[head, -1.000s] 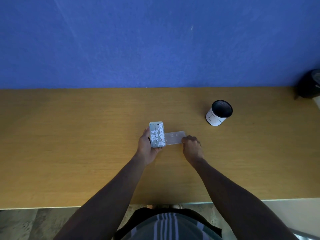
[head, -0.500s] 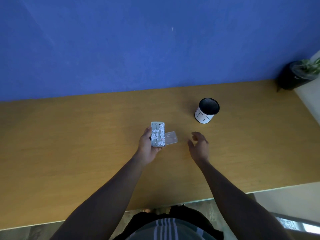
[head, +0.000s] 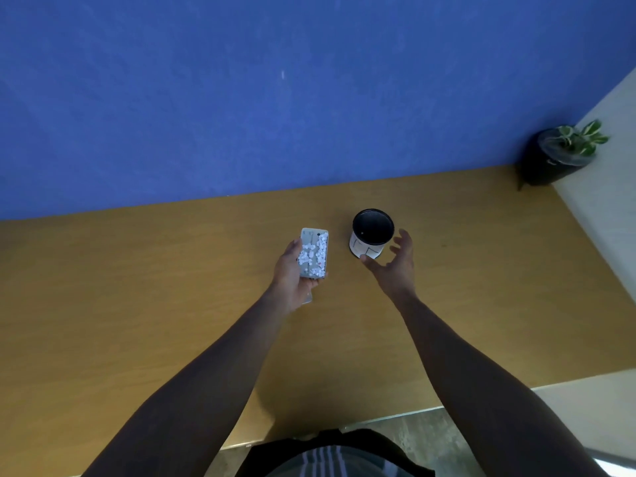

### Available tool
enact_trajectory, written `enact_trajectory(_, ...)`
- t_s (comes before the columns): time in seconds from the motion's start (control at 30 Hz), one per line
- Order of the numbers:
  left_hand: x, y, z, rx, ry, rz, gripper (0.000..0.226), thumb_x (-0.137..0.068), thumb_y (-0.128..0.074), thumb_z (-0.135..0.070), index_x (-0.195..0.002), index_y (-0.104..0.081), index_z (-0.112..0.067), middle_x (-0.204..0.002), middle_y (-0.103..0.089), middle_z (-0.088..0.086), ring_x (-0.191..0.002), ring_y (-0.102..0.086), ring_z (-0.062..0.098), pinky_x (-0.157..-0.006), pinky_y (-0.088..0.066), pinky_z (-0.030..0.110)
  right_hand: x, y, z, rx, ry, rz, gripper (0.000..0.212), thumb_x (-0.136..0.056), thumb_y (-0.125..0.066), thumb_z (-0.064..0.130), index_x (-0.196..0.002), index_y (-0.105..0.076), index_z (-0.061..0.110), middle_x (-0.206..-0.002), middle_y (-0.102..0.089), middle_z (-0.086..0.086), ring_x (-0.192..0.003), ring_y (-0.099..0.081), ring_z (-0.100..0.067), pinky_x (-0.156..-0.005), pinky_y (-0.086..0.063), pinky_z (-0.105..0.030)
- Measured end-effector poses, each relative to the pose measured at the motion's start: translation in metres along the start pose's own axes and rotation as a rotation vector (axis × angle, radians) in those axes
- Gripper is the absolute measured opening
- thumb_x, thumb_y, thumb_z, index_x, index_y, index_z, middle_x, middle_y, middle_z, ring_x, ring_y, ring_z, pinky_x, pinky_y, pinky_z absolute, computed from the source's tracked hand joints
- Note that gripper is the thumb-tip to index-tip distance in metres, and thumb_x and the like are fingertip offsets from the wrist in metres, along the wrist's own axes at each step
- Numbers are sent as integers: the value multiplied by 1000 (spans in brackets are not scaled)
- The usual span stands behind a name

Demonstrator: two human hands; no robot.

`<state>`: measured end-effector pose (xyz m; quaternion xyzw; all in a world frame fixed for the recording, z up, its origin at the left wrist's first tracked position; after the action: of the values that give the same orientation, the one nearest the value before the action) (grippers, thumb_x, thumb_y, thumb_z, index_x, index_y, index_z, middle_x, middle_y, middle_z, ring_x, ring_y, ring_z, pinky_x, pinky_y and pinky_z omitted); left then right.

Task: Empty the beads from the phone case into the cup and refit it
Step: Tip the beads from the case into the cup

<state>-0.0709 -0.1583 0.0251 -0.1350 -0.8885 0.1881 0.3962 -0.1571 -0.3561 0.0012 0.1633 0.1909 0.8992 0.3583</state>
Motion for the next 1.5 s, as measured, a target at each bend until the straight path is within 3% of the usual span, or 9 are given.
enact_trajectory(0.1, -8, -16, -2, -17, -16, -14, 38, -98, -45, -38, -125, -53, -12, -91, -62, 7, -72, -58, 20, -59, -50, 32, -17, 1, 4, 9, 83, 38, 95, -69, -87, 28, -143, -29, 18, -145, -37, -2, -131, -43, -19, -103, -45, -47)
enact_trajectory(0.23, -15, -29, -6, -12, -8, -36, 39, -98, -46, -37, -125, -55, -11, -93, -63, 7, -75, -59, 21, -61, -51, 34, -32, 0, 10, 26, 117, 124, 105, -64, -89, 26, -146, -25, 18, -147, -36, -3, -134, -38, -19, -103, -37, -32)
enact_trajectory(0.53, -17, -33, -9, -31, 5, -30, 42, -98, -46, -36, -127, -54, -7, -89, -62, 8, -71, -57, 20, -59, -49, 32, -45, -7, 13, -21, 104, 121, 98, -62, -89, 28, -139, -28, 23, -136, -51, -1, -124, -51, -20, -100, -49, -40)
enact_trajectory(0.77, -13, -30, -12, -86, 8, -17, 34, -98, -46, -33, -120, -57, -9, -90, -63, 8, -71, -57, 20, -59, -48, 33, -31, -13, 20, -46, 113, 120, 95, -62, -90, 30, -136, -30, 26, -130, -56, 0, -116, -56, -16, -93, -52, -35)
enact_trajectory(1.0, -5, -28, -25, -246, -35, -7, 23, -99, -44, -29, -96, -63, -16, -81, -66, 3, -69, -58, 18, -64, -46, 32, 4, -33, 31, -59, 159, 205, 89, -65, -88, 27, -133, -31, 26, -123, -60, 4, -108, -60, -9, -78, -45, -9)
enact_trajectory(1.13, -3, -19, -33, -389, -47, -47, 26, -97, -46, -31, -109, -64, -15, -86, -64, 4, -70, -58, 18, -60, -45, 29, 20, -42, 33, -62, 146, 230, 88, -64, -88, 29, -132, -32, 28, -124, -59, 6, -110, -60, -7, -82, -50, -17)
enact_trajectory(1.2, 0, -17, -38, -451, -60, -83, 28, -96, -49, -30, -115, -63, -15, -87, -63, 6, -71, -58, 20, -59, -46, 29, 27, -46, 34, -58, 143, 235, 88, -63, -88, 28, -132, -33, 28, -123, -59, 7, -110, -59, -7, -81, -49, -14)
enact_trajectory(1.33, 5, -18, -48, -575, -108, -122, 18, -93, -54, -28, -100, -67, -17, -79, -62, 6, -67, -56, 21, -60, -43, 29, 36, -50, 35, -22, 149, 222, 90, -62, -88, 29, -133, -32, 29, -125, -59, 6, -111, -59, -9, -82, -48, -17)
enact_trajectory(1.5, 6, -25, -55, -791, -229, -129, 30, -92, -53, -34, -115, -68, -19, -78, -62, 0, -69, -54, 20, -59, -41, 25, 42, -52, 40, -22, 150, 213, 89, -62, -87, 28, -132, -32, 29, -123, -60, 7, -110, -59, -10, -84, -49, -22)
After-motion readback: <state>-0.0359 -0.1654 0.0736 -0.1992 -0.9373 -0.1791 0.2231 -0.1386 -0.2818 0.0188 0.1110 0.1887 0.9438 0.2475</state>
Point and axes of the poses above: each hand's wrist, its own x-axis away from the middle knuckle, its own y-axis out of the back of the hand, z = x × y, the point moved 4 cm from there along -x, towards the middle knuckle
